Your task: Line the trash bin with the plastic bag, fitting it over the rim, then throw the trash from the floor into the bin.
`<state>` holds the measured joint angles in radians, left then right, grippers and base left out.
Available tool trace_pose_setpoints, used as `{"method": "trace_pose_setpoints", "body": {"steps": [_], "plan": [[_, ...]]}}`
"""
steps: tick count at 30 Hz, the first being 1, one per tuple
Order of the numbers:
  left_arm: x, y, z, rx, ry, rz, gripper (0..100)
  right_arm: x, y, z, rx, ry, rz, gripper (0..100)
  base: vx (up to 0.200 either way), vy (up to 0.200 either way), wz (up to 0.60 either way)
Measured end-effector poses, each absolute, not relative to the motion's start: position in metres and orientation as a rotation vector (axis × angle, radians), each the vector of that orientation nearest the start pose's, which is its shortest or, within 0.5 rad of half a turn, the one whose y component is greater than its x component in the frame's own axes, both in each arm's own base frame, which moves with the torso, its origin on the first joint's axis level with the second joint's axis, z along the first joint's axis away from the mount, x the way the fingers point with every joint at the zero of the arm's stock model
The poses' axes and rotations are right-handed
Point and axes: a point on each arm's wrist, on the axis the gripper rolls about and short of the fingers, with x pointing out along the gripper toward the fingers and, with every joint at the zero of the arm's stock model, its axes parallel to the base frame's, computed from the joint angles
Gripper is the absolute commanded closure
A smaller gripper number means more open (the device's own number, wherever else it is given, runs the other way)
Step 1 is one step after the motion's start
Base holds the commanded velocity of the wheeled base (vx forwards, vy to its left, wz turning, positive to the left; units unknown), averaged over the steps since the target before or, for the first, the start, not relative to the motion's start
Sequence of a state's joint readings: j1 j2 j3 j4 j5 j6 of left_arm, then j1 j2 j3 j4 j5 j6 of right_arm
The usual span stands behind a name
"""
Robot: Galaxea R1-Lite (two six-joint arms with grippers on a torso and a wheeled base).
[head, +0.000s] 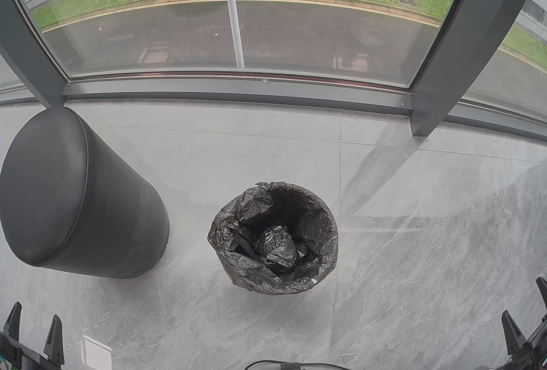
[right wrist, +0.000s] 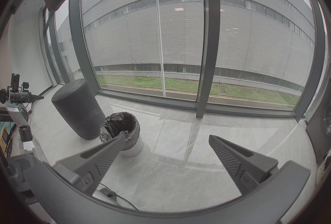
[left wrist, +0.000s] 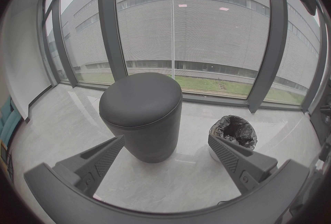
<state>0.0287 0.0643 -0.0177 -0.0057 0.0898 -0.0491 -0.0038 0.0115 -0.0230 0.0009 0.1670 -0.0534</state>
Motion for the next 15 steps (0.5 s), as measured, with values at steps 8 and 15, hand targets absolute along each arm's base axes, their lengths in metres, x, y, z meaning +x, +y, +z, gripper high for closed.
{"method": "trace_pose_setpoints", "body": {"steps": [8,15], "plan": [[-0.0191,0.0009,0.0822,0.062,0.043,0.086,0,-0.0239,0.0033,0.0823,-0.026,-0.014,0.142,0,0.000,0.000,0.00],[-0.0209,0.0023,0.0817,-0.005,0.030,0.128,0,-0.0233,0.0008,0.0811,-0.051,-0.008,0.030,0,0.000,0.000,0.00]]}}
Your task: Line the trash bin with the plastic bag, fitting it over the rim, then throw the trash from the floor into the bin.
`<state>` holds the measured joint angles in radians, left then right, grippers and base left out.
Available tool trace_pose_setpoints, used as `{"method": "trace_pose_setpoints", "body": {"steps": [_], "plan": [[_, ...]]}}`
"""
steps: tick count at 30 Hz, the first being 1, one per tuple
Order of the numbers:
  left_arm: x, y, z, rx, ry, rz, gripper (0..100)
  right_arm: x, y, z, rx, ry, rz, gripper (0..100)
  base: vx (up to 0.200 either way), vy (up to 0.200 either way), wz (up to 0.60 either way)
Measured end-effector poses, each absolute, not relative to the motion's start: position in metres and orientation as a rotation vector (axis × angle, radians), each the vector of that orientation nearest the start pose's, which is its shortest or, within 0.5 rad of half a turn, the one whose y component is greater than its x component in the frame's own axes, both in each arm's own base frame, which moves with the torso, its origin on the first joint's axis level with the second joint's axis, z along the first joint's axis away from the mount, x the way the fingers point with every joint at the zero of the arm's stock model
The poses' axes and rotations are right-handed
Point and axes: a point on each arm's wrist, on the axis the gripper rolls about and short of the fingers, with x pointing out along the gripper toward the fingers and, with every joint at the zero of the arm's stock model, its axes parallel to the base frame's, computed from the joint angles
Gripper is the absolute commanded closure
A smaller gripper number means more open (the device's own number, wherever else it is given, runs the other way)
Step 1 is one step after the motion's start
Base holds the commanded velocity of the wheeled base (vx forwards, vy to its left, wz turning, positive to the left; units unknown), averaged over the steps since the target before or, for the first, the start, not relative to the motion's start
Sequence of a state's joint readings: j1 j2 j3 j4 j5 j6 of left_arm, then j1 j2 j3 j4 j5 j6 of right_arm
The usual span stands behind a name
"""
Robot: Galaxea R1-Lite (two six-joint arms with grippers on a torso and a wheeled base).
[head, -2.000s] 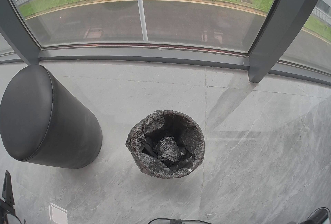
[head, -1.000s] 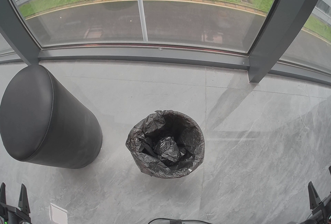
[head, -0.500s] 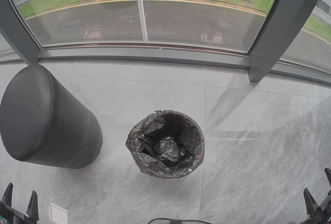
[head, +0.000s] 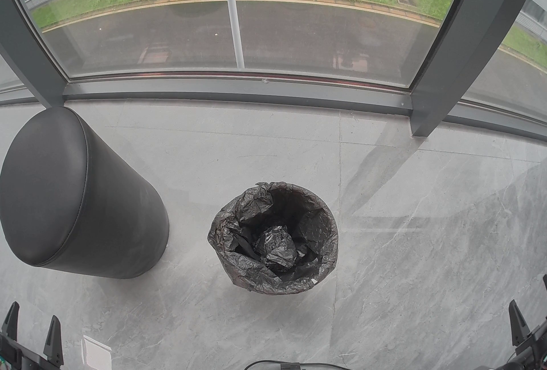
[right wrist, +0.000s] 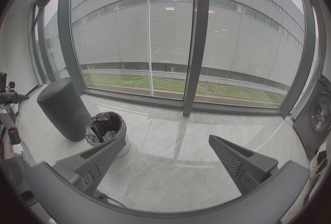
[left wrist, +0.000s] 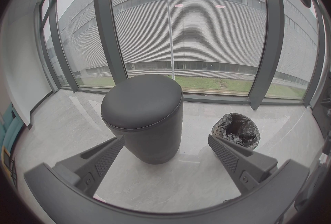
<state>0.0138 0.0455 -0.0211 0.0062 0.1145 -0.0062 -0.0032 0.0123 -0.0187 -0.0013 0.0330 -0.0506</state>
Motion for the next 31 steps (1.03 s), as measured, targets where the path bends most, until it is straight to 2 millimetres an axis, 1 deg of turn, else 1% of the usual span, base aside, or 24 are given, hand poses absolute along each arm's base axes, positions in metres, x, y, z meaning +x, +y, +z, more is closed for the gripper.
{"method": "trace_pose_setpoints", "body": {"steps": [9,13,16,25,31], "plan": [[-0.0229,0.0020,0.0818,0.005,-0.001,0.089,0,-0.0232,0.0006,0.0807,-0.030,-0.005,0.020,0,0.000,0.000,0.00],[-0.0229,-0.0003,0.0802,0.014,0.005,-0.018,0,-0.0231,0.0006,0.0807,-0.031,-0.005,0.020,0,0.000,0.000,0.00],[-0.0229,-0.0011,0.0797,0.007,0.008,-0.055,0,-0.0231,0.0006,0.0807,-0.028,-0.005,0.021,0,0.000,0.000,0.00],[-0.0229,0.0002,0.0810,-0.050,-0.006,0.004,0,-0.0230,0.0006,0.0808,-0.001,-0.004,0.020,0,0.000,0.000,0.00],[-0.0229,0.0001,0.0812,-0.012,-0.008,-0.004,0,-0.0230,0.0006,0.0808,0.004,-0.004,0.018,0,0.000,0.000,0.00]]}}
